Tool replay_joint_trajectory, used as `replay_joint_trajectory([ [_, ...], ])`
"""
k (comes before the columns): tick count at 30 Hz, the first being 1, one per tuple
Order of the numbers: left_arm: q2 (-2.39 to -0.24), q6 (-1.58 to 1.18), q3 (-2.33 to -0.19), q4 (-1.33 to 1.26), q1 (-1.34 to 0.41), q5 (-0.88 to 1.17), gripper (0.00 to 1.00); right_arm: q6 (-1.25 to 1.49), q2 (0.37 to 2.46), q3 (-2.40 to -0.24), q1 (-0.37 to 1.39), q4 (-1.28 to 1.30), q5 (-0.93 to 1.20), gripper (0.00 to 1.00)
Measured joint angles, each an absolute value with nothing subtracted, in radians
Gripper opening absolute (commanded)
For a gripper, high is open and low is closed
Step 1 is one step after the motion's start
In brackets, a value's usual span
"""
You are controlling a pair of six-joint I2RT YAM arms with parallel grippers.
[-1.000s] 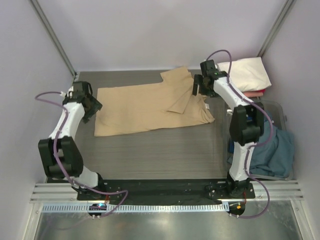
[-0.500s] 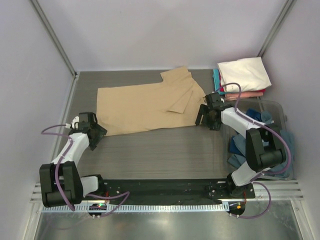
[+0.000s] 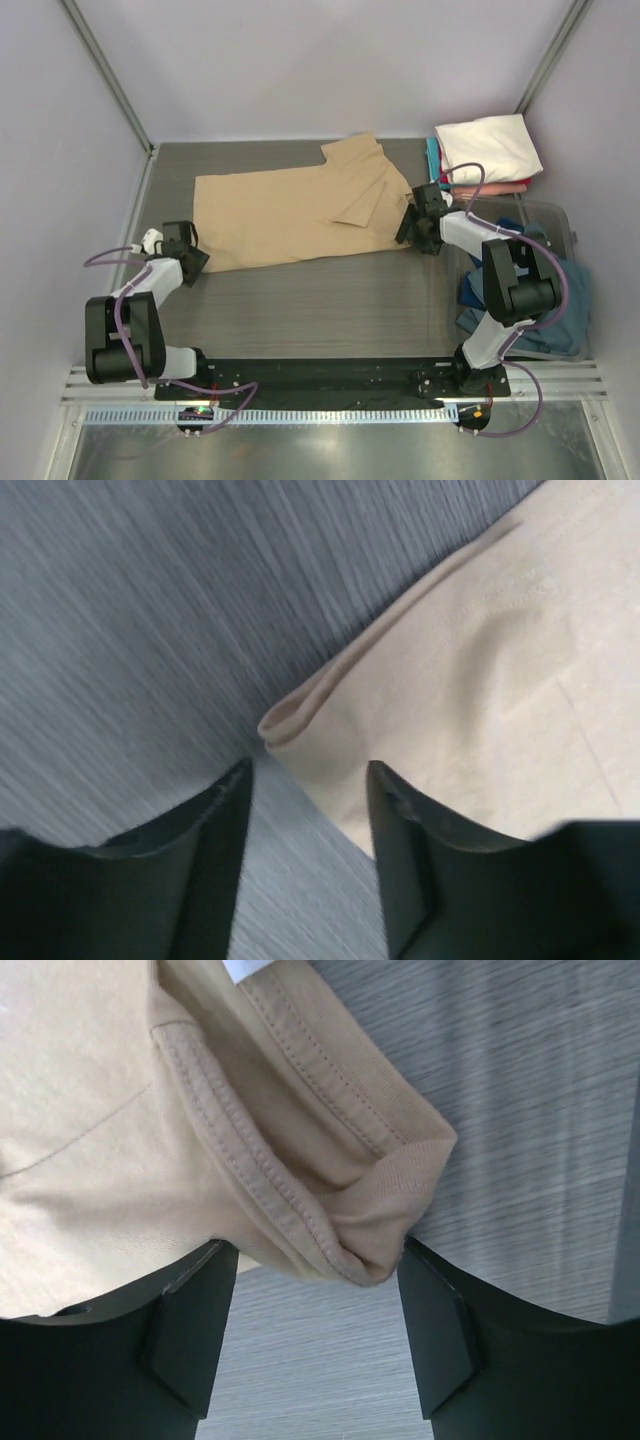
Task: Fold and stack the t-shirts
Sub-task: Fold the tshirt
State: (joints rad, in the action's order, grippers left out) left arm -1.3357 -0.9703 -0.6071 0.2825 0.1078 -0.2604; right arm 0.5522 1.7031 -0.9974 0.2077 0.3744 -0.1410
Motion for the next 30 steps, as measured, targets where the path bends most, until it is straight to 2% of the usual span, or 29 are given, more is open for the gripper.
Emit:
replay_joint_trajectory([
  [1,-1.353,-0.973,-0.612,0.253,0.108,-0.261,0.35,0.552,1.705,-0.997,0.205,0.369,-0.143,0.65],
  [3,-1.405,-0.987,-0.635,0.225,0.108,-0.270,0.22,0.553,1.708,-0.997,0.199,0.360,-0.146,0.61],
  [4,-1.425,-0.991,-0.647,0.214,0.109,-0.271,0.10,0.553,1.709,-0.996,0.194,0.355,-0.147,0.58],
  [6,-1.458,-0.996,-0.670,0.208,0.109,-0.276,0.00,0.555,1.710,-0.995,0.188,0.349,-0.148,0.53],
  [8,-1.468,-0.994,-0.688,0.218,0.111,-0.280,0.00,0.555,1.711,-0.994,0.183,0.345,-0.149,0.34],
  [9,-1.469,-0.994,-0.693,0.229,0.116,-0.281,0.00,0.559,1.713,-0.994,0.180,0.342,-0.149,0.34],
  [10,-1.468,-0.995,-0.694,0.235,0.127,-0.278,0.00,0.559,1.714,-0.994,0.179,0.340,-0.147,0.25],
  [12,-1.460,-1.000,-0.694,0.253,0.165,-0.262,0.00,0.560,1.718,-0.994,0.179,0.336,-0.141,0.16],
  [13,-1.454,-1.005,-0.694,0.263,0.188,-0.257,0.00,0.559,1.720,-0.994,0.179,0.334,-0.134,0.07],
  [14,-1.444,-1.008,-0.694,0.278,0.215,-0.250,0.00,0.558,1.720,-0.994,0.179,0.330,-0.123,0.05],
  [16,-1.421,-1.014,-0.694,0.308,0.255,-0.241,0.00,0.560,1.720,-0.994,0.181,0.327,-0.093,0.01],
  [24,-1.288,-1.015,-0.705,0.431,0.367,-0.194,0.00,0.580,1.629,-0.902,0.187,0.316,0.018,0.01],
  [28,-1.225,-1.012,-0.707,0.504,0.385,-0.189,0.00,0.593,1.530,-0.830,0.193,0.323,0.048,0.02],
  [30,-1.185,-1.011,-0.705,0.542,0.392,-0.187,0.00,0.602,1.478,-0.791,0.205,0.329,0.055,0.07],
])
